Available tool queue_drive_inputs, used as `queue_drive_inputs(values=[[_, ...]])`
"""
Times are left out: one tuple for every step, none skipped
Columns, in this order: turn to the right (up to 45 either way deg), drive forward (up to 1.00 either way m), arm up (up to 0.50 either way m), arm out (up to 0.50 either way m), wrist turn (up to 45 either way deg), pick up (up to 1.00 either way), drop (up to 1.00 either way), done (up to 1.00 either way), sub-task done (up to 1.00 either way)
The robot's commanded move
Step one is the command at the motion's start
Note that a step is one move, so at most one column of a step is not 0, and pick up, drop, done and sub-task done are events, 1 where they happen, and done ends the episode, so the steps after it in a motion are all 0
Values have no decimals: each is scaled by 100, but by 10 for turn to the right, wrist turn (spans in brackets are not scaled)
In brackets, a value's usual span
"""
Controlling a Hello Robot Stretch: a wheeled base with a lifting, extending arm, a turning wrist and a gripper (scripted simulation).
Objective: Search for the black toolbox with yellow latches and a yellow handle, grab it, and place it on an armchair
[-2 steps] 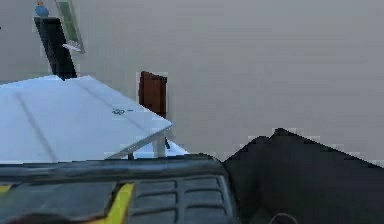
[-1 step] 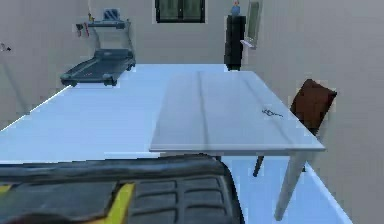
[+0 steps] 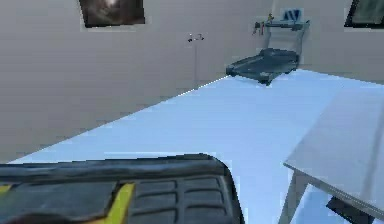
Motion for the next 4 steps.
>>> queue_drive_inputs(values=[[-300,0,0,0,0,0,0,0,0],[450,0,0,0,0,0,0,0,0],[450,0,0,0,0,0,0,0,0],[450,0,0,0,0,0,0,0,0]])
